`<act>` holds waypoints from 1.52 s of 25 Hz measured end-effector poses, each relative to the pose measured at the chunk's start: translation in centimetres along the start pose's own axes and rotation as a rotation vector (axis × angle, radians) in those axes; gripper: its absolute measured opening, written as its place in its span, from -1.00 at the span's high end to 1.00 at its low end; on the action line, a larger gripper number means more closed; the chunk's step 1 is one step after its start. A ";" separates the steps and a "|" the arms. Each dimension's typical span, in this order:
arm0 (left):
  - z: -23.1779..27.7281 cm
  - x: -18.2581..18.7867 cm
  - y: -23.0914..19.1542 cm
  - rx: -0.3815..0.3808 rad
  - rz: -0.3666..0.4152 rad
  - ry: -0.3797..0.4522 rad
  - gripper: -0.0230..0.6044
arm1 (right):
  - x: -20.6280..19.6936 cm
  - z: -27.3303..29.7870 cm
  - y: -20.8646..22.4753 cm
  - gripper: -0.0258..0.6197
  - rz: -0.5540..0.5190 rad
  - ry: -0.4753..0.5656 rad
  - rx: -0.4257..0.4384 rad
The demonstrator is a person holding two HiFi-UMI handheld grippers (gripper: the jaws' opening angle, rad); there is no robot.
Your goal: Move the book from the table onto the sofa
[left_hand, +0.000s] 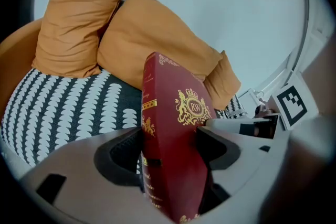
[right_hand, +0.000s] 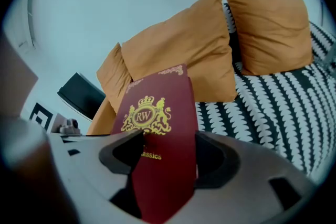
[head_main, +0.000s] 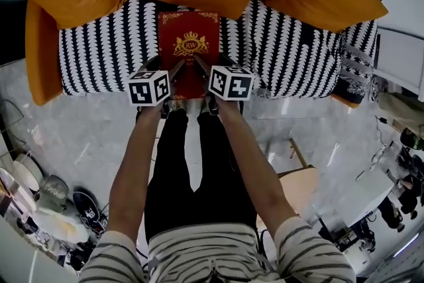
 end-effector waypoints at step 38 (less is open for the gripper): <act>9.0 -2.9 -6.4 0.007 -0.057 -0.180 -0.11 | -2.6 9.3 4.7 -0.03 0.039 -0.153 -0.056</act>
Point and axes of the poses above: the fingertips, and each gripper's own axes: z forward along the fingers, y to its right, x out of its top, the point moved 3 cm from there along -z, backward along the fingers, and after that the axes turned 4 degrees about -y, right-handed, at the moved point
